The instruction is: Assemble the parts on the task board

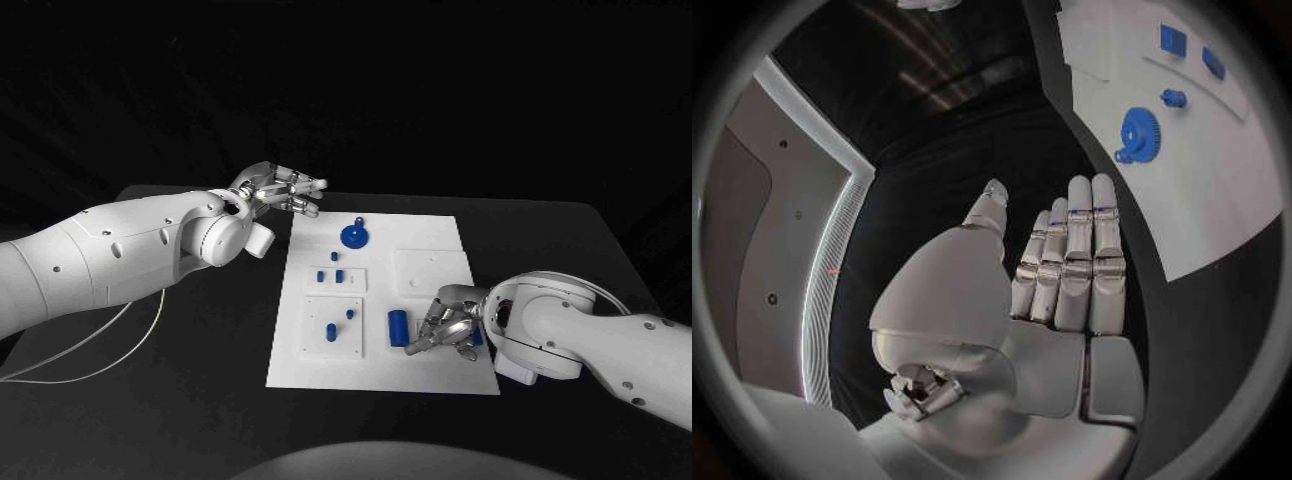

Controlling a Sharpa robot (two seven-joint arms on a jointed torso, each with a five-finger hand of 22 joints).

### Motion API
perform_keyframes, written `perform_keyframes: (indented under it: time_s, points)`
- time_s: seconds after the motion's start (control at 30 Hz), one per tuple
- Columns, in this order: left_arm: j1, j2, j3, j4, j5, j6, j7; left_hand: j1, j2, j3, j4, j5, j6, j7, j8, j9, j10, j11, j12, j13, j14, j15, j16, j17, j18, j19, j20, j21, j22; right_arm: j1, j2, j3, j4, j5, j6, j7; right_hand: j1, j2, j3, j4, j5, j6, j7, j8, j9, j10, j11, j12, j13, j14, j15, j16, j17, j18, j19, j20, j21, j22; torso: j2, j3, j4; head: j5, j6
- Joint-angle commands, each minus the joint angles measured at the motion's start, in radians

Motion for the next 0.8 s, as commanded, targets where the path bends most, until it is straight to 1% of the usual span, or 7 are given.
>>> perform_keyframes:
  time_s: [0.03,0.13,0.23,0.4,0.63,0.7,0.8]
  points:
    - [-0.001,-0.001,0.001,0.002,-0.005,0.015,0.003,-0.007,0.001,0.001,0.004,-0.007,-0.003,0.000,-0.003,0.001,-0.009,0.000,-0.001,0.002,-0.002,-0.001,0.002,0.001,-0.018,0.006,0.002,0.006,-0.002,-0.004,-0.007,-0.002,0.007,-0.003,0.024,-0.033,0.010,-0.010,-0.037,0.021,0.000,-0.001,0.009,-0.002,0.004,0.001,0.004,0.005,0.002,0.002,0.001,0.001,-0.001,-0.006,0.044,-0.003,-0.003,0.000,0.000,0.0010,-0.0002,0.001,0.001]
    - [-0.001,-0.002,0.001,0.002,-0.005,0.015,0.003,-0.006,0.001,0.001,0.002,-0.007,-0.003,0.000,-0.003,0.001,-0.010,0.000,-0.001,0.002,-0.002,-0.001,0.002,0.001,-0.018,0.006,0.002,0.006,-0.002,-0.004,-0.016,0.000,0.016,0.001,0.022,-0.023,0.020,-0.012,-0.059,0.035,0.000,-0.002,0.009,-0.001,0.003,0.001,0.004,0.005,0.003,0.001,0.001,0.001,0.000,-0.005,0.045,-0.004,-0.002,0.001,0.000,0.0006,0.0003,0.001,0.000]
    - [-0.001,-0.002,0.000,0.000,-0.005,0.014,0.003,-0.006,0.001,0.001,0.002,-0.007,-0.003,0.000,-0.003,0.001,-0.010,0.000,-0.001,0.002,-0.002,-0.001,0.002,0.001,-0.018,0.006,0.002,0.006,-0.002,-0.005,-0.029,0.014,0.028,0.012,0.020,-0.013,0.028,-0.007,-0.057,0.036,0.000,0.000,0.009,-0.001,0.003,0.002,0.004,0.007,0.004,0.002,0.001,0.002,0.000,-0.005,0.045,-0.003,0.001,0.003,0.000,0.0009,-0.0008,0.000,0.001]
    - [-0.001,-0.001,0.000,-0.003,-0.006,0.014,0.004,-0.006,0.001,0.001,0.002,-0.007,-0.003,0.000,-0.003,0.001,-0.010,0.000,-0.001,0.002,-0.002,-0.001,0.002,0.001,-0.018,0.006,0.002,0.006,-0.002,-0.005,-0.055,0.060,0.030,0.019,0.020,0.000,0.032,0.002,-0.038,0.045,0.001,0.010,0.005,-0.002,0.000,0.013,0.001,0.028,0.017,0.003,-0.001,0.008,0.004,-0.005,0.045,-0.004,0.006,0.006,-0.001,0.0000,-0.0008,-0.007,0.001]
    - [-0.001,0.000,0.000,-0.003,-0.006,0.010,0.010,-0.006,0.001,0.001,0.002,-0.007,-0.003,0.000,-0.003,0.001,-0.010,0.000,-0.001,0.002,-0.002,-0.001,0.002,0.001,-0.018,0.006,0.002,0.006,-0.002,-0.004,-0.095,0.126,-0.008,0.033,0.024,0.017,0.032,0.013,-0.025,0.054,0.006,0.019,0.001,-0.001,0.003,0.024,-0.001,0.061,0.040,0.003,-0.002,0.014,0.006,-0.006,0.046,-0.005,0.015,0.010,-0.001,0.0008,-0.0004,-0.021,0.005]
    - [-0.001,-0.001,0.000,-0.003,-0.006,0.008,0.013,-0.006,0.001,-0.001,0.002,-0.007,-0.001,-0.001,-0.003,0.001,-0.008,-0.001,-0.001,0.002,-0.002,-0.001,0.002,0.001,-0.018,0.006,0.002,0.006,-0.003,-0.004,-0.109,0.138,-0.025,0.034,0.032,0.023,0.032,0.017,-0.022,0.055,0.010,0.019,0.001,-0.002,0.002,0.025,-0.002,0.064,0.043,0.004,-0.002,0.015,0.007,-0.006,0.046,-0.005,0.015,0.010,-0.001,0.0007,-0.0007,-0.025,0.006]
    - [-0.001,-0.001,0.000,-0.003,-0.006,0.005,0.017,-0.006,0.001,-0.001,0.002,-0.007,-0.001,-0.001,-0.003,0.001,-0.008,-0.001,-0.001,0.002,-0.002,-0.001,0.002,0.001,-0.018,0.006,0.002,0.006,-0.003,-0.003,-0.127,0.146,-0.049,0.027,0.052,0.032,0.026,0.030,-0.013,0.070,0.014,0.015,0.001,-0.002,-0.008,0.028,-0.001,0.072,0.049,0.003,-0.002,0.017,0.006,-0.007,0.046,-0.005,0.015,0.011,-0.001,0.0002,-0.0007,-0.031,0.009]
